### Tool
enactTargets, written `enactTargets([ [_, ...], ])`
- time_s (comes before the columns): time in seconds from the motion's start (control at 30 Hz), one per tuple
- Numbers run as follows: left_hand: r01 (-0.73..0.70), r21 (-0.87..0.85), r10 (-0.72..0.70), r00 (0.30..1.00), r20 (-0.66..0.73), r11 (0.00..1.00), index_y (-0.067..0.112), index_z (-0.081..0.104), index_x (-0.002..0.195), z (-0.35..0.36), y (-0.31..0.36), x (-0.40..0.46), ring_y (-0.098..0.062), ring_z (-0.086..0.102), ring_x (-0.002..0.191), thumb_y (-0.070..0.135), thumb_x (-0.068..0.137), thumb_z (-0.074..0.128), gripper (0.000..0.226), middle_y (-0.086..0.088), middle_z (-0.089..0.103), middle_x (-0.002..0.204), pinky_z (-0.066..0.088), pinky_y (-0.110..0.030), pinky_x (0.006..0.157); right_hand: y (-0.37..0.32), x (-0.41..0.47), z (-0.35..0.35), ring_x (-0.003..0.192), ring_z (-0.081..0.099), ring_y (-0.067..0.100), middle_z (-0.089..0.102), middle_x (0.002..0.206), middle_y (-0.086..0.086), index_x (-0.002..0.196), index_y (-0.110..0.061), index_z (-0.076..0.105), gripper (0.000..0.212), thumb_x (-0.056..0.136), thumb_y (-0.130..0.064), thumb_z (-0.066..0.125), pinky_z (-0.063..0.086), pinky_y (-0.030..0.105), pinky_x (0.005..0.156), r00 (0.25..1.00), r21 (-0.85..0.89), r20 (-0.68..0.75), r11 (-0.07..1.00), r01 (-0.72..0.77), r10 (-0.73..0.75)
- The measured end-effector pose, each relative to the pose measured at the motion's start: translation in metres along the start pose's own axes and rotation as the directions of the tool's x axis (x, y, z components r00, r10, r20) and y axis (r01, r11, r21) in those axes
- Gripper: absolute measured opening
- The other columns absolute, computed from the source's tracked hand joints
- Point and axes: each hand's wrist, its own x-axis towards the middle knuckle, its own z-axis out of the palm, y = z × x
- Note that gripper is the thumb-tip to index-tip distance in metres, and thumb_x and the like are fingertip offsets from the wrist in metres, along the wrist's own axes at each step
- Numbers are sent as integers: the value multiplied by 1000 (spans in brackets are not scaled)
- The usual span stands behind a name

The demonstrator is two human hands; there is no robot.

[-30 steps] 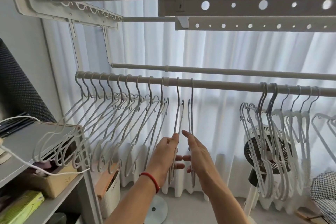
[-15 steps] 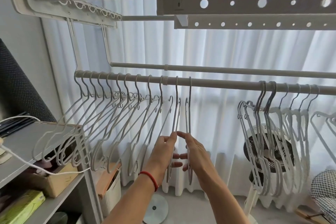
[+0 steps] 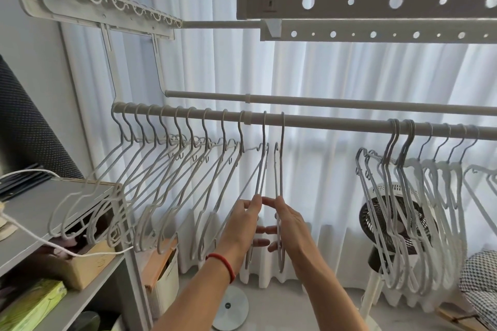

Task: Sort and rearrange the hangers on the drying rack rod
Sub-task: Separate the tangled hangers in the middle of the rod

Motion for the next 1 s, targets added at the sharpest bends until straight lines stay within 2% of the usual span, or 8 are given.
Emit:
enactTargets([
  [0.13, -7, 15, 7, 1000, -8, 1000, 24, 54, 119, -1, 1, -1, -24, 74, 93, 54, 103, 42, 36, -7, 59, 122, 65, -41, 72, -1, 0, 0, 102, 69, 19, 53, 97, -22, 128, -39, 67, 48, 108, -54, 26, 61, 42, 77, 1000, 5, 6, 1000, 6, -6],
  [0.37, -16, 32, 16, 1000, 2, 999, 24, 54, 118, -2, 3, -3, -23, 74, 92, 52, 104, 40, 34, -8, 58, 122, 65, -40, 72, -2, -2, 3, 103, 71, 18, 52, 98, -24, 129, -39, 66, 49, 108, -55, 25, 58, 33, 70, 1000, -1, 10, 1000, 10, -10],
  [0.47, -9, 53, 8, 1000, 5, 999, 25, 52, 121, -3, 5, -5, -22, 72, 95, 54, 104, 39, 37, -8, 57, 123, 64, -41, 74, -4, -3, 3, 104, 69, 17, 52, 98, -23, 132, -37, 64, 50, 107, -56, 25, 60, 37, 78, 1000, 0, 21, 1000, 0, 0],
  [0.6, 8, 151, -9, 1000, 9, 989, 26, 48, 129, -5, 7, -6, -22, 62, 110, 59, 102, 35, 45, -5, 56, 126, 56, -51, 95, -4, -2, 1, 108, 64, 16, 50, 126, -10, 140, -34, 58, 51, 105, -59, 31, 62, 42, 85, 998, 5, 24, 998, -61, 60],
  [0.73, -37, 302, 30, 999, 29, 952, 30, 25, 154, -5, 11, -20, -28, 44, 138, 65, 99, 30, 65, -8, 40, 157, 39, -47, 111, -5, -5, -2, 122, 58, 19, 39, 138, -12, 151, -38, 44, 54, 103, -61, 36, 58, 44, 93, 996, 60, 46, 995, -84, 82],
  [0.87, -216, 627, 295, 955, -23, 749, 18, 11, 159, -1, 16, -50, -26, 33, 148, 51, 104, 34, 68, -11, 28, 163, 32, -39, 116, -1, -17, -13, 144, 41, 16, 40, 153, -15, 155, -37, 38, 71, 94, -74, 31, 36, 50, 119, 999, 10, -30, 999, 43, -43],
  [0.93, -331, 778, 552, 834, -25, 534, 13, 28, 153, 2, 16, -55, -27, 35, 145, 36, 102, 44, 58, -13, 35, 156, 38, -39, 116, -1, -26, -20, 139, 46, 12, 46, 152, -15, 149, -38, 44, 74, 87, -74, 28, 37, 45, 118, 984, -72, -119, 989, 127, -135],
  [1.0, -480, 761, 710, 703, 37, 436, 11, 45, 141, 13, 18, -53, -23, 42, 139, 19, 97, 53, 46, -10, 46, 144, 40, -33, 115, -7, -34, -32, 122, 55, 4, 58, 140, -10, 139, -33, 56, 52, 98, -57, 36, 45, 27, 105, 939, -149, -238, 965, 216, -248],
])
